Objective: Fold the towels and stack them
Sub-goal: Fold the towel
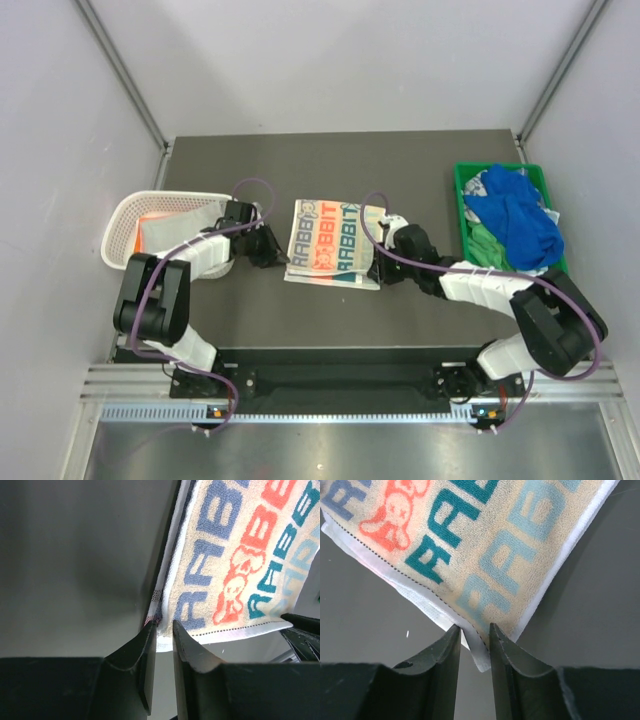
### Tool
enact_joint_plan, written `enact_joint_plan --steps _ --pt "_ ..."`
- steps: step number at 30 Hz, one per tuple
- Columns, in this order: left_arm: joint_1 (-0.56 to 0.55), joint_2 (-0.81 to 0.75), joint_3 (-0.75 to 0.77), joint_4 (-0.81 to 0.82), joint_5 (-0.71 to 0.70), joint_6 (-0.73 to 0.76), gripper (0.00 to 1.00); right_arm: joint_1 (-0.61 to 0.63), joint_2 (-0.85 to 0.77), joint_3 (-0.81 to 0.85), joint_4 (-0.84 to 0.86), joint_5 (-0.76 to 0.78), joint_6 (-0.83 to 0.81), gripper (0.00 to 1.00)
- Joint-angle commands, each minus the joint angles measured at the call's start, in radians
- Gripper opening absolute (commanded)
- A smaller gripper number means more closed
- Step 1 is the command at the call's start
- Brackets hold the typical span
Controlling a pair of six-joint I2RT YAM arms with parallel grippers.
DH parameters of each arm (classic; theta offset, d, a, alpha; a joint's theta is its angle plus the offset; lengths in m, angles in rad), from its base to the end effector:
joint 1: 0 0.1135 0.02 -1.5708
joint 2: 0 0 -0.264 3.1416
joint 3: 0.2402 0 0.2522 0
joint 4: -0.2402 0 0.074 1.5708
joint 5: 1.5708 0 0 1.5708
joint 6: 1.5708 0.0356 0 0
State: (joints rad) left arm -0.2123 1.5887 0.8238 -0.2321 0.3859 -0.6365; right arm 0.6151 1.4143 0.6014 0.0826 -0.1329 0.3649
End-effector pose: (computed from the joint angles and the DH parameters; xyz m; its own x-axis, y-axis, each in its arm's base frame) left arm 0.2915 -0.0765 0.1613 -0.8950 -0.3704 -0.2486 -0.1704 0.7989 -0.5769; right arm 0.2196 0.1609 0.1647 -0.7418 -0.0910 -0.6644 -0.4152 0.8404 0.3484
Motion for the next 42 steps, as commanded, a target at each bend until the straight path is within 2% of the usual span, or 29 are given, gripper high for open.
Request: enact_joint_plan --steps 1,4,9,14,20,28,32,42 --pt "0.002 -0.030 -0.005 0.016 0.013 0.023 0.26 0.018 -0.034 0.001 0.020 0.016 0.000 0.30" --pt "0.002 -0.061 -0.006 -0.021 -0.018 0.038 0.27 0.018 -0.064 -0.002 -0.003 0.009 0.000 0.38" --pt "-0.001 -0.105 0.015 -0.056 -0.056 0.054 0.27 0.020 -0.120 -0.003 -0.043 0.015 0.012 0.44" --pt "-0.047 -0.096 0.064 -0.076 -0.100 0.055 0.26 0.020 -0.146 0.040 -0.079 0.081 0.031 0.45" --pt "-0.147 0.008 0.132 -0.041 -0.168 0.037 0.21 0.021 -0.003 0.123 -0.072 0.110 0.089 0.40" --pt "-0.193 0.076 -0.006 0.002 -0.303 -0.023 0.01 0.020 0.107 0.035 0.003 0.128 0.141 0.39" --pt "-0.209 0.031 -0.107 0.030 -0.324 -0.060 0.00 0.020 0.117 -0.005 -0.001 0.160 0.144 0.38" --pt "-0.256 -0.076 -0.181 -0.009 -0.341 -0.091 0.00 0.020 0.023 -0.058 -0.105 0.226 0.141 0.38"
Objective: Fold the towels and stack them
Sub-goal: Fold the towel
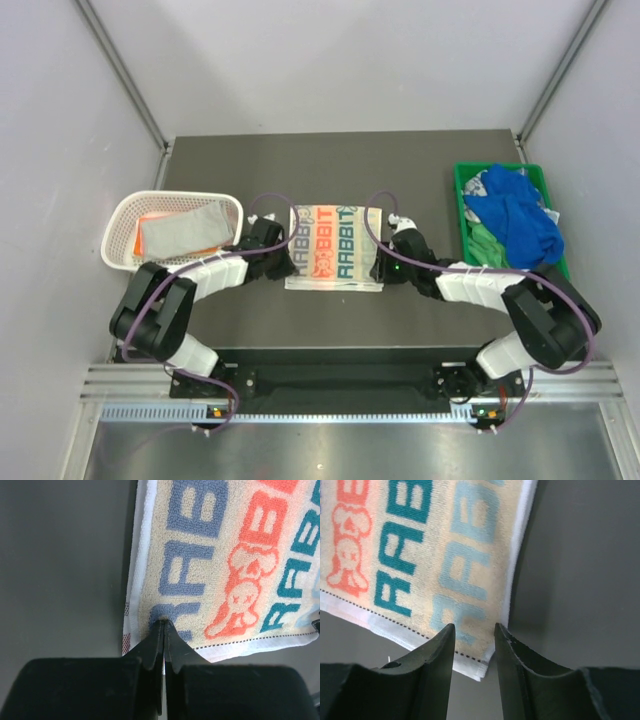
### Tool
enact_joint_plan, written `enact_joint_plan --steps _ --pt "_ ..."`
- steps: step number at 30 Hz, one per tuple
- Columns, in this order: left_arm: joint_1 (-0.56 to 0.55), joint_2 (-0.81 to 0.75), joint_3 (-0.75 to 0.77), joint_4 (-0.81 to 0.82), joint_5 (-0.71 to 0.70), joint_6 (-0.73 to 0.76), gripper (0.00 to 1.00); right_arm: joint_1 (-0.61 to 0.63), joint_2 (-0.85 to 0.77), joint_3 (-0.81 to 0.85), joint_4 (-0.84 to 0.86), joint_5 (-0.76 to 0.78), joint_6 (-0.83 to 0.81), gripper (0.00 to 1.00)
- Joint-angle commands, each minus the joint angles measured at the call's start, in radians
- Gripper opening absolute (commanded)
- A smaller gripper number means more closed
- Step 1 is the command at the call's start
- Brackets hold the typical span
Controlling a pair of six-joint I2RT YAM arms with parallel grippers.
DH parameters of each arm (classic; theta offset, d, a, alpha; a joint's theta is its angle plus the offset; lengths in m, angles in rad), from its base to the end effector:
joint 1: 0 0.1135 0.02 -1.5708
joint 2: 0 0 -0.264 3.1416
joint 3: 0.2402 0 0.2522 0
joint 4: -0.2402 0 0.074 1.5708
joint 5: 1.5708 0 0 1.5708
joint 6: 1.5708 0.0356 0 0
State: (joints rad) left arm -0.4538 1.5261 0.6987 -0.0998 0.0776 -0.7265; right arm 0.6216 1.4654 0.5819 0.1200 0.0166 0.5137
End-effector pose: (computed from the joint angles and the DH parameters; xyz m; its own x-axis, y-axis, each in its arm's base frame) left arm 0.2539 -0.1269 0.1499 -0.8555 -0.3195 -0.4074 -0.1196 0.8875 -0.4450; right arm 0.2224 0.1586 0.1490 -0.7709 0.0522 -0.6348 -0.2224 0.9119 0.3450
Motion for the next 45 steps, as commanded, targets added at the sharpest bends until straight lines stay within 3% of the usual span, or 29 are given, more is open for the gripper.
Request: enact_joint_plan --steps 1,9,15,23,27,33,39,45 --pt "-0.017 -0.023 -0.062 -0.141 -0.027 -0.007 0.00 0.013 -0.051 -0.039 -0.154 0.089 -0.007 0.38" --pt "-0.063 -0.124 -0.116 -0.190 -0.029 -0.034 0.01 0.013 -0.171 -0.010 -0.258 0.094 0.005 0.39" --pt "-0.063 -0.149 0.062 -0.241 -0.053 -0.007 0.12 0.000 -0.198 0.153 -0.281 0.082 -0.032 0.43" --pt "-0.060 0.078 0.399 -0.210 -0.237 0.058 0.11 -0.042 0.134 0.461 -0.033 -0.277 -0.030 0.23" --pt "-0.054 0.270 0.539 -0.201 -0.376 0.140 0.10 -0.054 0.320 0.596 0.123 -0.400 0.043 0.20" --pt "-0.040 0.451 0.659 -0.159 -0.440 0.208 0.10 -0.068 0.597 0.739 0.314 -0.506 0.181 0.19" --pt "-0.036 0.540 0.683 -0.189 -0.457 0.191 0.09 -0.117 0.719 0.696 0.464 -0.488 0.318 0.18" --pt "-0.036 0.545 0.636 -0.186 -0.453 0.185 0.09 -0.201 0.710 0.601 0.535 -0.461 0.359 0.17"
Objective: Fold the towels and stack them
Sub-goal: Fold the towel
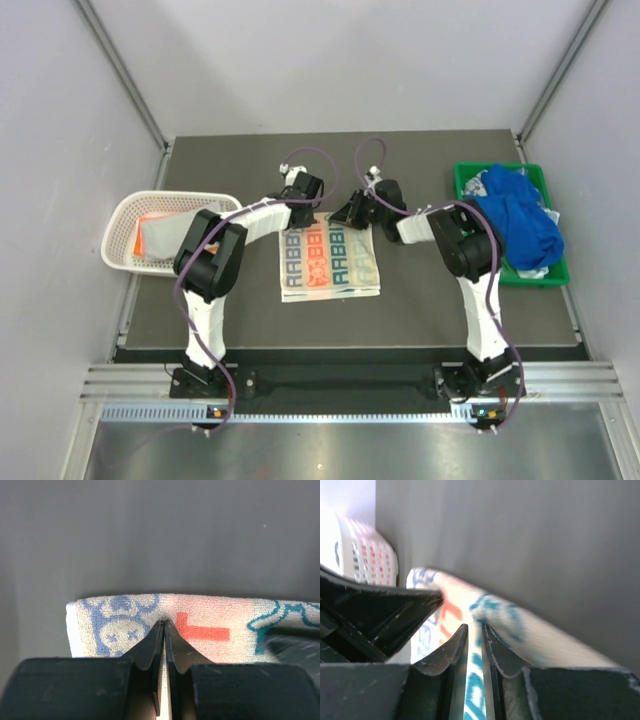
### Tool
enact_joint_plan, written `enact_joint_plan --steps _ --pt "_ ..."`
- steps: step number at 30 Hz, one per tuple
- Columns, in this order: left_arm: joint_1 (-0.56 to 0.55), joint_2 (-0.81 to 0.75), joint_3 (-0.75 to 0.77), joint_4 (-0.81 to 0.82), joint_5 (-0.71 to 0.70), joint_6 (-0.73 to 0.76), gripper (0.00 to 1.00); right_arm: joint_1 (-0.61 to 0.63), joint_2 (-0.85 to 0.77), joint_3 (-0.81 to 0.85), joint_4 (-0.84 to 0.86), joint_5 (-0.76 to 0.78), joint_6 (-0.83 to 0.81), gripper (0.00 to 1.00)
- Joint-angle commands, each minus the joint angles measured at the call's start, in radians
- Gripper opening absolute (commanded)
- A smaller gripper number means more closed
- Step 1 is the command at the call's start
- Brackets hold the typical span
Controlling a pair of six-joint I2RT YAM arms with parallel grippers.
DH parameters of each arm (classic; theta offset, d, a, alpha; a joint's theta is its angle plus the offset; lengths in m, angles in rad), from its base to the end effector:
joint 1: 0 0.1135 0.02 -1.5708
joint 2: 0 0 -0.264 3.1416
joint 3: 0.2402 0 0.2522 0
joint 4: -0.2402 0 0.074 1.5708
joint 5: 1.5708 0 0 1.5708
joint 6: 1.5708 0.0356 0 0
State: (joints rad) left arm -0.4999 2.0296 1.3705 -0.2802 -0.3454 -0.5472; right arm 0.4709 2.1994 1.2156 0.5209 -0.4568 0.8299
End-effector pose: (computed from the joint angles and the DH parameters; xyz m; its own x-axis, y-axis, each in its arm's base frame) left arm 0.3838 -0.1959 0.1608 -0.7483 -0.1491 -0.6463 -0.1332 0.9883 -0.0738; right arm 0.3989 0.2207 0.1090 -0.8285 0.3213 -0.4586 -0.2186 0.5685 0.7931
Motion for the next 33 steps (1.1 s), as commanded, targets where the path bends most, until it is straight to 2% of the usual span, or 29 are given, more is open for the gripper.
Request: enact_joint_plan --steps 1,6,10,17,24,33 --pt "0.011 0.038 -0.048 -0.004 -0.027 0.004 0.09 -0.063 -0.029 -0.045 0.146 0.012 0.052 0.17" --pt "0.011 0.024 -0.065 0.001 -0.021 0.000 0.09 -0.152 -0.063 -0.099 0.163 0.010 0.104 0.17" --pt "0.011 -0.002 -0.056 0.013 -0.020 0.004 0.11 -0.166 -0.073 -0.068 0.056 0.026 0.060 0.16" --pt "0.029 -0.049 0.012 -0.023 -0.089 0.038 0.20 -0.166 -0.072 -0.064 0.021 0.032 0.031 0.16" --pt "0.124 -0.051 0.022 -0.057 -0.072 0.044 0.20 -0.170 -0.061 -0.054 0.001 0.024 0.018 0.15" --pt "0.162 -0.011 0.018 -0.057 -0.066 0.072 0.19 -0.173 -0.069 -0.041 -0.031 0.017 -0.006 0.15"
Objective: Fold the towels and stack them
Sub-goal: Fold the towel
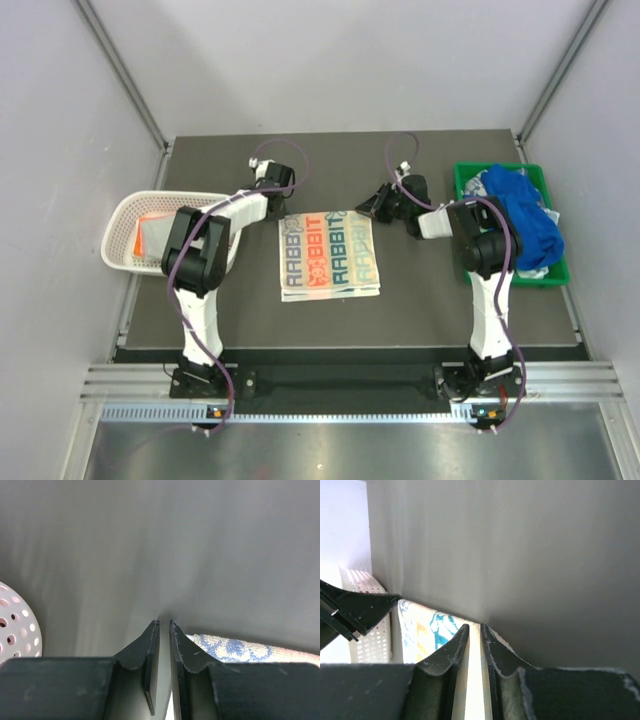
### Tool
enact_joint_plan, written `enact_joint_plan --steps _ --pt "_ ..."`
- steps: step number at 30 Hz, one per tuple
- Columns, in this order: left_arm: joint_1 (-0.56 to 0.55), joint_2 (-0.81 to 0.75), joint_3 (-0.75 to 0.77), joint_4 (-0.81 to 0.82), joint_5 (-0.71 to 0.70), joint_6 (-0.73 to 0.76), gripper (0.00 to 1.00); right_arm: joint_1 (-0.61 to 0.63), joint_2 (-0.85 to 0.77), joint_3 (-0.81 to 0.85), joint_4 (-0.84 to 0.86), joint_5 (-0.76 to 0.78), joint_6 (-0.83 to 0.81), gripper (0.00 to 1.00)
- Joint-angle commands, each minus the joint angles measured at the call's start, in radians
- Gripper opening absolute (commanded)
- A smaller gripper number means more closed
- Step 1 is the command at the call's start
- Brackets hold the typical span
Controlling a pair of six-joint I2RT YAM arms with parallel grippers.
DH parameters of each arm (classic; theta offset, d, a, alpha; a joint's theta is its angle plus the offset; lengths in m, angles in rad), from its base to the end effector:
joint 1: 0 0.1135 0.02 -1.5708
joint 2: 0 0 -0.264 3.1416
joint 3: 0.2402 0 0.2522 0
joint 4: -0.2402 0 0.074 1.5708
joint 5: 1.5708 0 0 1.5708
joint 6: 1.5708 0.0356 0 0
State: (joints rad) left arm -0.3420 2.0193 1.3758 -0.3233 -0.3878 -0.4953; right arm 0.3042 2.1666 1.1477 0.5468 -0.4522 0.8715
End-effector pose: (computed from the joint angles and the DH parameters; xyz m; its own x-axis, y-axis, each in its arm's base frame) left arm 0.4070 -0.1306 0.1644 -0.7336 -0.2059 -0.6476 -0.2734 0.9619 0.0039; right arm 0.4171 0.1473 0.1067 -0.7696 0.4799 -0.4212 -0.0804 0.5816 0.8095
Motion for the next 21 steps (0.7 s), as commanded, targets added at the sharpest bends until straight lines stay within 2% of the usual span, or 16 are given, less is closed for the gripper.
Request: enact_joint_plan --steps 1,6,13,21 --pt "0.005 -0.004 0.011 -0.010 -0.023 0.023 0.19 -0.007 -0.040 0.030 -0.067 0.012 -0.061 0.15" --pt "0.006 -0.039 0.009 -0.002 -0.016 0.023 0.28 -0.008 -0.080 0.056 -0.114 0.017 -0.109 0.17" --pt "0.005 -0.128 -0.014 0.030 0.010 0.011 0.51 -0.011 -0.136 0.127 -0.192 0.021 -0.180 0.19" --pt "0.005 -0.206 -0.073 0.084 0.076 0.020 0.56 -0.020 -0.198 0.184 -0.278 0.055 -0.242 0.26"
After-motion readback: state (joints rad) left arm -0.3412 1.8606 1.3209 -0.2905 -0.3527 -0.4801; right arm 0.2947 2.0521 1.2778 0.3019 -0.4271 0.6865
